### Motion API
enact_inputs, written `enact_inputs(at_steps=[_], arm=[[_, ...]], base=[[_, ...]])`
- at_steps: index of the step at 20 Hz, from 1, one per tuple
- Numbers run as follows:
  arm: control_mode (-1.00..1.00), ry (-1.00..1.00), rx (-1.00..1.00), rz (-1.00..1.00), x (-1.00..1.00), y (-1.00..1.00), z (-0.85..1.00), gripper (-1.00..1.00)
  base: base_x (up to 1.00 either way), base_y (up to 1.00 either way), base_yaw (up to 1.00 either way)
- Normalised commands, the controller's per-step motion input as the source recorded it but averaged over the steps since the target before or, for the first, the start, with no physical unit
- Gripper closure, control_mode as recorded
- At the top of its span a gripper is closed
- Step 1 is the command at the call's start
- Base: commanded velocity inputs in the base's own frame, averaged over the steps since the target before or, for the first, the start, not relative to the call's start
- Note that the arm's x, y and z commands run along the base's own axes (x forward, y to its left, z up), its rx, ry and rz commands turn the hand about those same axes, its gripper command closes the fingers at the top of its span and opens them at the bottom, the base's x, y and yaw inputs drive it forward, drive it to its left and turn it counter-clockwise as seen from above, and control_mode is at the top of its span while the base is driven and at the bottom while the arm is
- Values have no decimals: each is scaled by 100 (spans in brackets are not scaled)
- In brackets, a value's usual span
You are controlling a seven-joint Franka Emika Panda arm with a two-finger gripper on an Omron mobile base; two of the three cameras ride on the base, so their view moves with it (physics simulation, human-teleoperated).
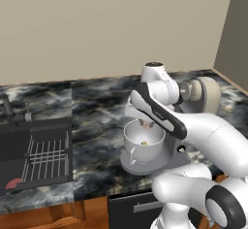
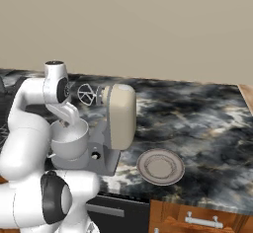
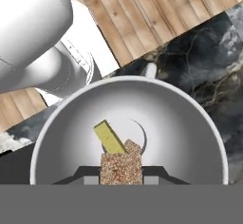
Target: Add butter and sugar cubes to the stand mixer bowl and then turn on the stand mixer to begin making frosting.
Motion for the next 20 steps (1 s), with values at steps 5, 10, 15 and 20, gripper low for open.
enact_inputs(at_steps=[5, 10, 15, 20], arm=[[-100, -1, -4, 4, 0, 0, -44, 100], [-100, -1, -1, 2, 0, 0, -38, 100], [-100, 0, 0, 3, 0, 0, -37, 100], [-100, 0, -1, 4, 1, 4, -38, 100]], base=[[0, 0, 0], [0, 0, 0], [0, 0, 0], [0, 0, 0]])
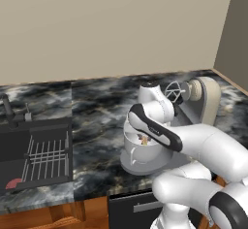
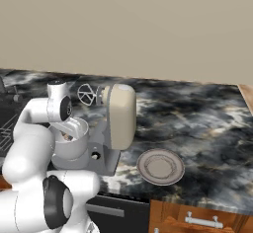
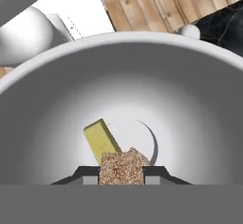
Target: Add butter and sugar cubes to the stand mixer bowl and then turn on the stand mixer to begin making frosting.
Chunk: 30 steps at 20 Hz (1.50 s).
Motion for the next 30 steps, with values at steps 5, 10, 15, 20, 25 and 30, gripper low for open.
enact_inputs(at_steps=[5, 10, 15, 20, 25, 30], arm=[[-100, 0, -2, 5, 0, 3, -34, -100], [-100, -1, 0, 5, 0, 1, -17, -100], [-100, 0, 0, 5, -2, 2, -1, -100], [-100, -2, 0, 3, -16, 0, 19, -100], [-100, -1, 2, 4, -24, 0, 51, -100], [-100, -2, 3, 2, -48, -14, 21, -100]], base=[[0, 0, 0], [0, 0, 0], [0, 0, 0], [0, 0, 0], [0, 0, 0], [0, 0, 0]])
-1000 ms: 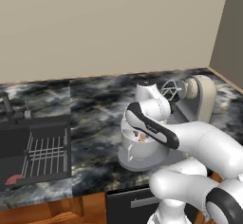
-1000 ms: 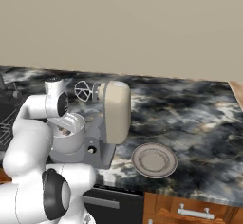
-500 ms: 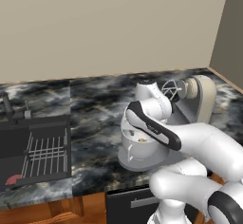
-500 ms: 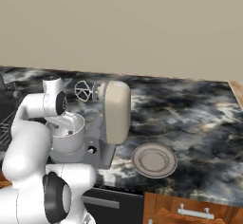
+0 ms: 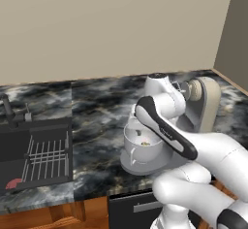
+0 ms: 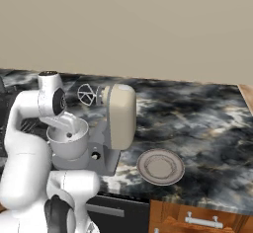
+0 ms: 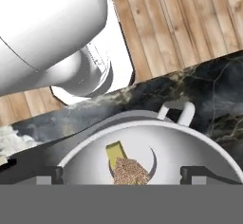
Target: Add butter and sugar cubes to the stand mixer bowl and then turn on the stand mixer to begin making frosting.
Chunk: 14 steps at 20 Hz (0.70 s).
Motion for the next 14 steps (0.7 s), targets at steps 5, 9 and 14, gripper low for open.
enact_inputs(at_steps=[5, 9, 14], arm=[[-100, -6, 7, 0, -61, -42, 4, -100], [-100, -7, 10, 1, -42, -56, 25, -100], [-100, -6, 12, 0, -27, -62, 35, -100]], base=[[0, 0, 0], [0, 0, 0], [0, 0, 0]])
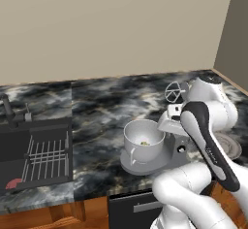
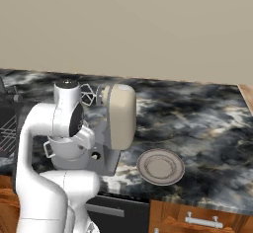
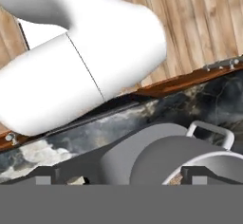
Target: Add butter and sugar cubes to the stand mixer bowl and then turn on the stand mixer to begin making frosting.
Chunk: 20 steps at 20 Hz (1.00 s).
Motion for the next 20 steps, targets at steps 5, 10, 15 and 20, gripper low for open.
enact_inputs(at_steps=[5, 10, 15, 20], arm=[[-100, -10, 15, 0, -23, -65, 20, -100], [-100, -28, 18, 0, -37, -56, -3, -100], [-100, -19, 21, 1, -1, -52, 7, -100], [-100, -21, 22, 6, 0, -59, 0, -100]], base=[[0, 0, 0], [0, 0, 0], [0, 0, 0], [0, 0, 0]])
